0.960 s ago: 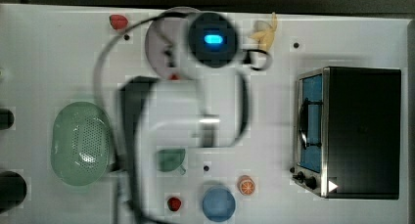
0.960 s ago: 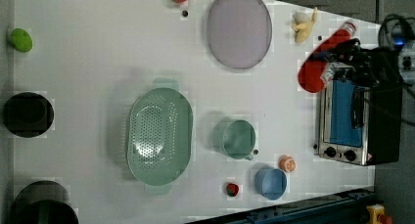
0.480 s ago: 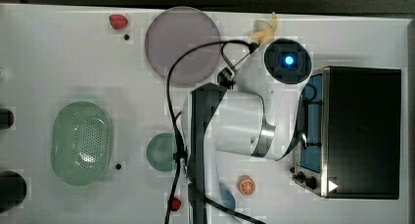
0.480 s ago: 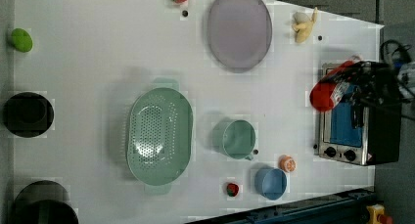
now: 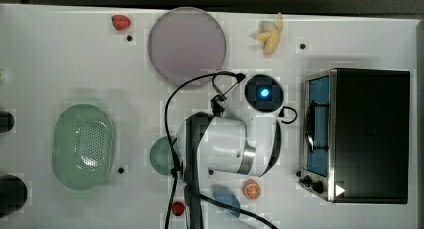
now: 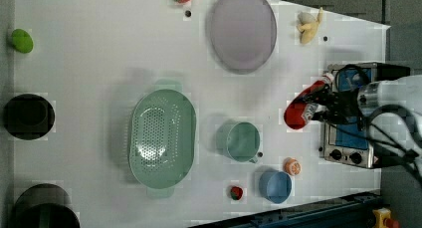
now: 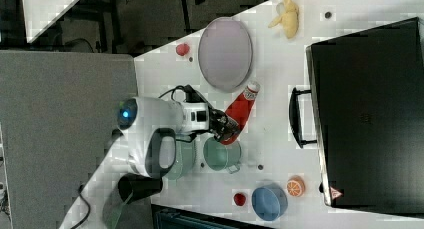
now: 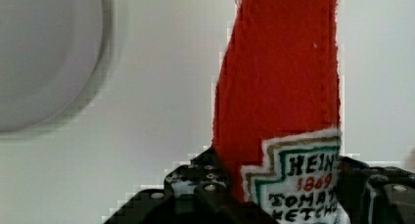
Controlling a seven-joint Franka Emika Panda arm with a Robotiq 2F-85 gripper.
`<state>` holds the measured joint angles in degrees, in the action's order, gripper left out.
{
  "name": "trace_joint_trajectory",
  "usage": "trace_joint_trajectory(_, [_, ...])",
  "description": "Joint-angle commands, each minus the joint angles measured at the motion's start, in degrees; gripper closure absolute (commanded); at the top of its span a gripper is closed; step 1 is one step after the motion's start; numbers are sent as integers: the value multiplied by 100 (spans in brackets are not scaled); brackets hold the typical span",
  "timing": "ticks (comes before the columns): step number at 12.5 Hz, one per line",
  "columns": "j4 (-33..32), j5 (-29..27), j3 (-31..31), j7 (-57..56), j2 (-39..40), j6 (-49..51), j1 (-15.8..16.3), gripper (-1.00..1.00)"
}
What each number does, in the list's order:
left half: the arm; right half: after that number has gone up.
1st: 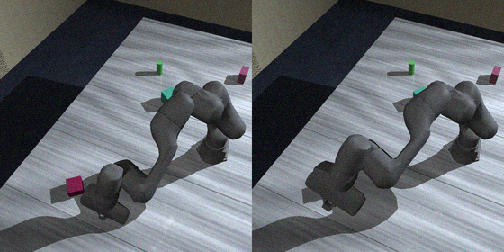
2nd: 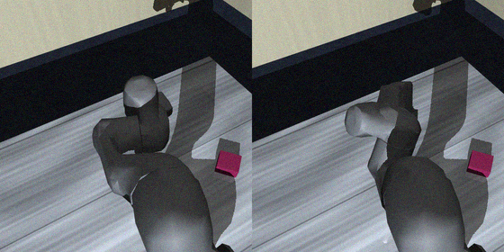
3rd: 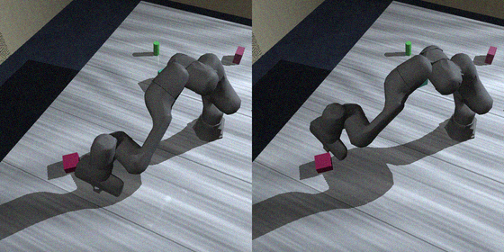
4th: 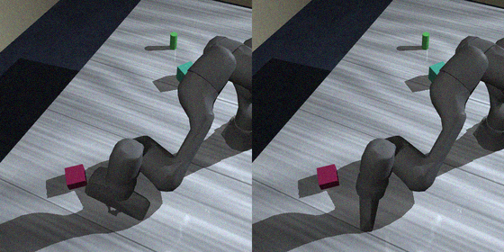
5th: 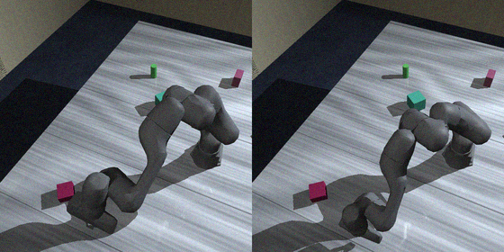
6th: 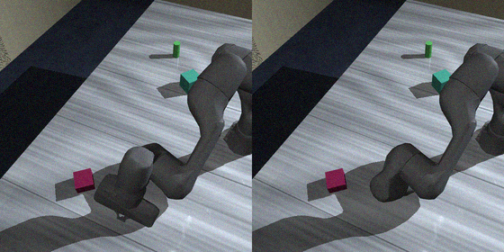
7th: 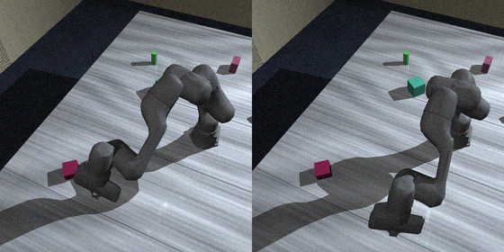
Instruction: Pick ketchup from strainer and place it on the table
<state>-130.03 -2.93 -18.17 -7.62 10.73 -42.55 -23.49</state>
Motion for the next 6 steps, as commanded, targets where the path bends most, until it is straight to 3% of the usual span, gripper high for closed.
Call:
trace_joint_trajectory(1, [-200,186,7,-248,344,-539,134,-21])
trace_joint_trajectory(2, [-197,261,11,-248,519,-669,133,-27])
trace_joint_trajectory(5, [-169,291,22,-247,773,-892,133,-88])
trace_joint_trajectory(6, [-156,290,13,-248,734,-821,132,-100])
